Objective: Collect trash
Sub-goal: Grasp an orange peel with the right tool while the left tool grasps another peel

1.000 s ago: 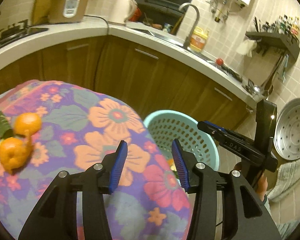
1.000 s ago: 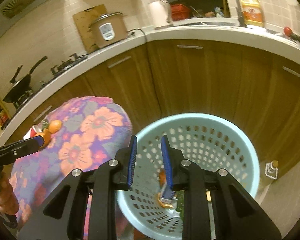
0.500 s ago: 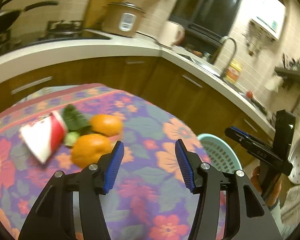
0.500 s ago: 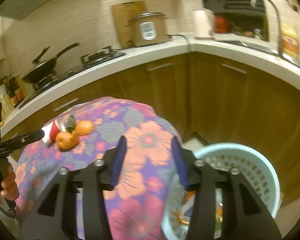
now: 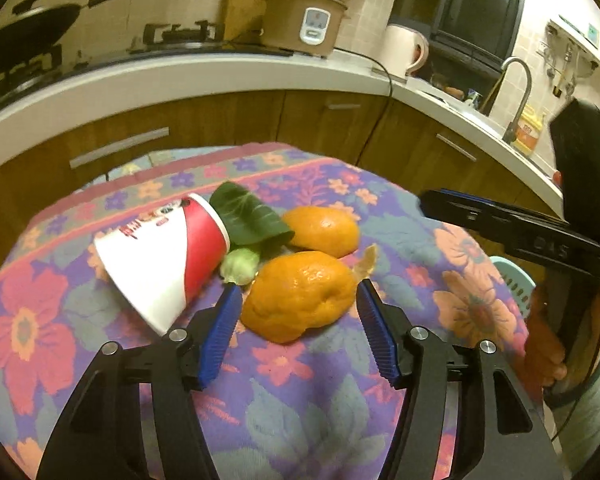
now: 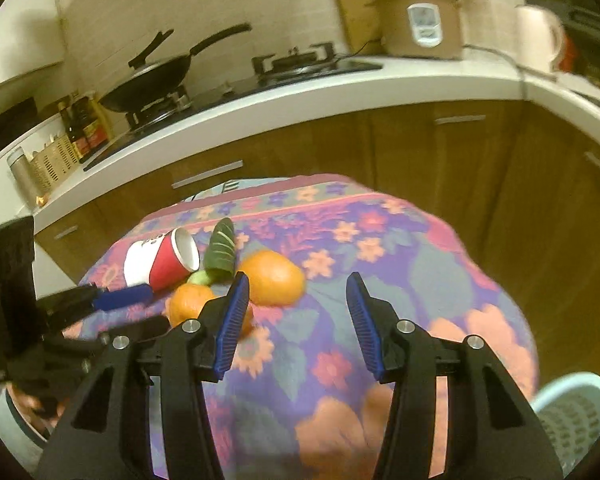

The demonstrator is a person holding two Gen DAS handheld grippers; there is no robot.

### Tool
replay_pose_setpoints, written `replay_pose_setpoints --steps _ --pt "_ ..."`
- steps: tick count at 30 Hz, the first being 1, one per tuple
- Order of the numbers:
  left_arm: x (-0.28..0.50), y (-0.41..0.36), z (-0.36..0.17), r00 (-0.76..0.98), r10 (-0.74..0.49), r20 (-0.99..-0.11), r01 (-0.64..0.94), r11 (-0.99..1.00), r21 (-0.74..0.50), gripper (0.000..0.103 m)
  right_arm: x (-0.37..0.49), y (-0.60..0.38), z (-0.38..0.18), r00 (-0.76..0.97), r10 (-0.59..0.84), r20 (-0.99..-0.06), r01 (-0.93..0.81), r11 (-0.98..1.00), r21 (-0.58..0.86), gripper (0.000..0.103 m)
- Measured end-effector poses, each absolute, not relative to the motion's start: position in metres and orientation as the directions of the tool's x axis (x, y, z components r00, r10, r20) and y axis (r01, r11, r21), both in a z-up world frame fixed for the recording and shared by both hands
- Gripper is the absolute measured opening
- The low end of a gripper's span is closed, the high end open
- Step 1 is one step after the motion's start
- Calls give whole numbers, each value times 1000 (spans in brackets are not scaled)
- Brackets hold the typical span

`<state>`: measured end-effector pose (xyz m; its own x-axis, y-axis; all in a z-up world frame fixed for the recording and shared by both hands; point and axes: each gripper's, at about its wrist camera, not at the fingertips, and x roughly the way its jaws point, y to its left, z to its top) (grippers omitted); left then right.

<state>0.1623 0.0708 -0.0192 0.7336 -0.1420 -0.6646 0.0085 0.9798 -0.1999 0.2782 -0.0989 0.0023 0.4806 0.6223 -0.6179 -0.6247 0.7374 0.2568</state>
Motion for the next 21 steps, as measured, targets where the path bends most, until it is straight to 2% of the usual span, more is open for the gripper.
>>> replay_pose_setpoints --steps 14,21 --pt "173 64 -33 721 -104 -685 -15 986 -166 58 303 -44 -27 392 590 -706 -691 695 197 47" --pt "173 58 -35 713 -94 -695 -3 991 -137 53 301 -34 -33 381 552 -742 -701 695 158 47"
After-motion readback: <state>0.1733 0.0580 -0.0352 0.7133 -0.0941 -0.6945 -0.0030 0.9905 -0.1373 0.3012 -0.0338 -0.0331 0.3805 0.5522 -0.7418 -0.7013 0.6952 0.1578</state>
